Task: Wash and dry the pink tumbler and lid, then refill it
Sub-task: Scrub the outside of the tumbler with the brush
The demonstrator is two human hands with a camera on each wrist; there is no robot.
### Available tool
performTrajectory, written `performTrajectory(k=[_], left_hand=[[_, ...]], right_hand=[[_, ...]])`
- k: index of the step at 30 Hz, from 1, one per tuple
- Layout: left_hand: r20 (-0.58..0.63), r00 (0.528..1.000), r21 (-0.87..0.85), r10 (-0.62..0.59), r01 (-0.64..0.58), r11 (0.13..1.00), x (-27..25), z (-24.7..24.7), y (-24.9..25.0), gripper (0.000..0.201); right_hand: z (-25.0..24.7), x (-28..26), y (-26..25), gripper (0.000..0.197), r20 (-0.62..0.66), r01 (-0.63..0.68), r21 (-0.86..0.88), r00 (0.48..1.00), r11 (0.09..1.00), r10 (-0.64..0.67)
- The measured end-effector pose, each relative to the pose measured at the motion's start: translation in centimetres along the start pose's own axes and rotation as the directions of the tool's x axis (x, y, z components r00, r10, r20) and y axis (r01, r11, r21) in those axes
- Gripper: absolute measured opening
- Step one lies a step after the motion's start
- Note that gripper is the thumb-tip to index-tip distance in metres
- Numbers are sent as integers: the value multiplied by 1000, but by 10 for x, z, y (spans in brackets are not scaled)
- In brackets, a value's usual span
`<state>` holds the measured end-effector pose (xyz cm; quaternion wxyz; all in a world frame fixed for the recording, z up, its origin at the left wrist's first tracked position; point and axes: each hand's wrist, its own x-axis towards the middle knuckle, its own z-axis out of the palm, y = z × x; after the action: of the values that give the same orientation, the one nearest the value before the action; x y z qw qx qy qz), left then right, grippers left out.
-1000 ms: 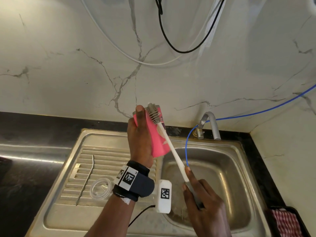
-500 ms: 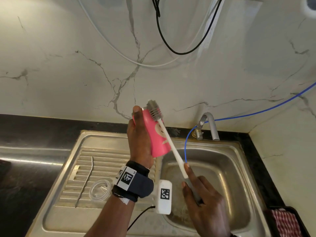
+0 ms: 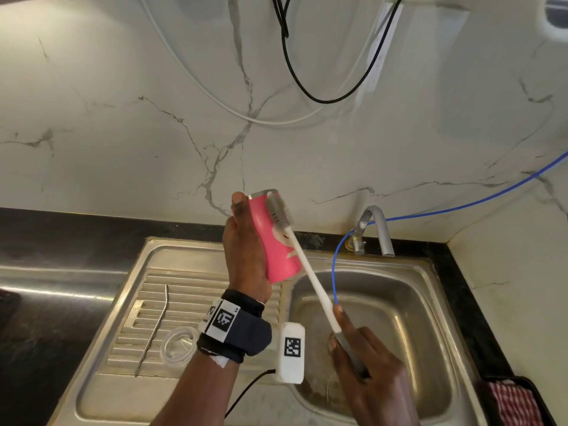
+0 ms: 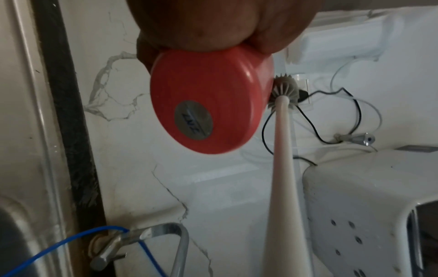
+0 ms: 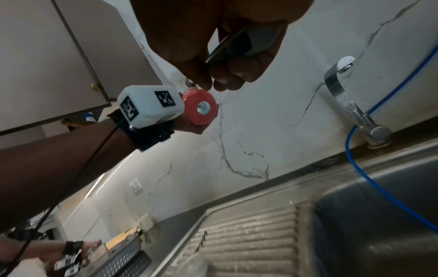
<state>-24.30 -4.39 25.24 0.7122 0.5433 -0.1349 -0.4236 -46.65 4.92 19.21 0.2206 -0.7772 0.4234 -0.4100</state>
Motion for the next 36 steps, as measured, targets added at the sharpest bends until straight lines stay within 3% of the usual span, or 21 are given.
performTrajectory(k=[3,7,11,16,21,23,28,32,36], left_hand=[[-35,999,-26,-4,3,1000,5,-3,7,72],[46,999,-24,-21,22,999,-10,2,-4,87],[57,998,-8,13,-12,1000,-9,1,-2,85],[-26,999,-22,32,-32,999,4,-9,11,71],[60,997,43,44,-46,998,-22,2,-1,53],[79,996,70,44,-49,996,-28,5,-5,58],[-2,997,2,79,-79,997,-15,-8,9,64],[-147,986,5,83,-83,997,-4,-24,12,61],[-128,991,1,47,-47,999,-13,-26,4,62]], right_hand=[[-3,-9,1,64,24,6,29,1000,1000,-7],[4,11,0,71,2,-4,-1,1000,1000,4],[6,8,-1,69,6,24,-1,1000,1000,-24],[1,-18,-3,68,44,20,-16,999,1000,-19],[13,10,-7,70,3,40,-59,999,997,-40],[15,15,-7,71,-10,69,-67,998,995,-69],[8,-25,-2,60,53,90,-55,995,994,-88],[7,-56,6,71,120,32,-72,993,997,-23],[16,-41,-3,63,103,27,-64,994,998,-20]])
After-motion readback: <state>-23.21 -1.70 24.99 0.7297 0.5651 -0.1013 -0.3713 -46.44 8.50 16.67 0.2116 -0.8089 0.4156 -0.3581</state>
